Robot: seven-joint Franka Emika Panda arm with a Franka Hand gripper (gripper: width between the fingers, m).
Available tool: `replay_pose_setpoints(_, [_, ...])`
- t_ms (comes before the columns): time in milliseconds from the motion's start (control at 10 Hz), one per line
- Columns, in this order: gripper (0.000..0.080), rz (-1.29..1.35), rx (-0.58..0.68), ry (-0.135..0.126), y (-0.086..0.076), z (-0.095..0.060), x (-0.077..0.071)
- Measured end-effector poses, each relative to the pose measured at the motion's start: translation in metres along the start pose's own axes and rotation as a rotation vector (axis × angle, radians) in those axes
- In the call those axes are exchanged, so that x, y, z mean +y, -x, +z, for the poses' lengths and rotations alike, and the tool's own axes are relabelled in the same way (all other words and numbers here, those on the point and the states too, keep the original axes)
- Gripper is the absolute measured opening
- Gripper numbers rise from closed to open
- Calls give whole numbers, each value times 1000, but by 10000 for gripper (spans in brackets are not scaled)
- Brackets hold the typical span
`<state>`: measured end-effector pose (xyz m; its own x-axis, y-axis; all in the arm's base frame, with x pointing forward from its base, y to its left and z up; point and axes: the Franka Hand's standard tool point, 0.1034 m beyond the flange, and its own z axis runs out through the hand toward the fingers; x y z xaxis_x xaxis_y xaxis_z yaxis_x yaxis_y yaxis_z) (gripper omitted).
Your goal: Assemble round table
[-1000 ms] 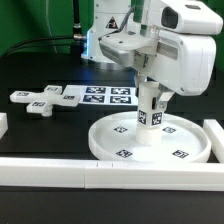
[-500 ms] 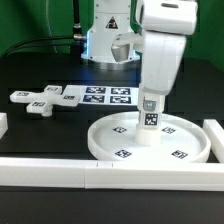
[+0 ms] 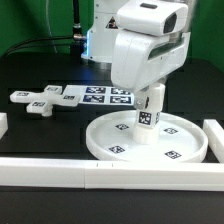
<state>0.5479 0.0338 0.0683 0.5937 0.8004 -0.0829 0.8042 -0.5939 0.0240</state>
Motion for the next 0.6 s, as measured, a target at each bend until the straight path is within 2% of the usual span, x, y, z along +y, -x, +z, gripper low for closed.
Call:
replay_pose_setpoints(200, [407,125,4,-6,0,0,-1])
replay_pose_setpoints(600, [407,620,31,-85,-1,1,-5])
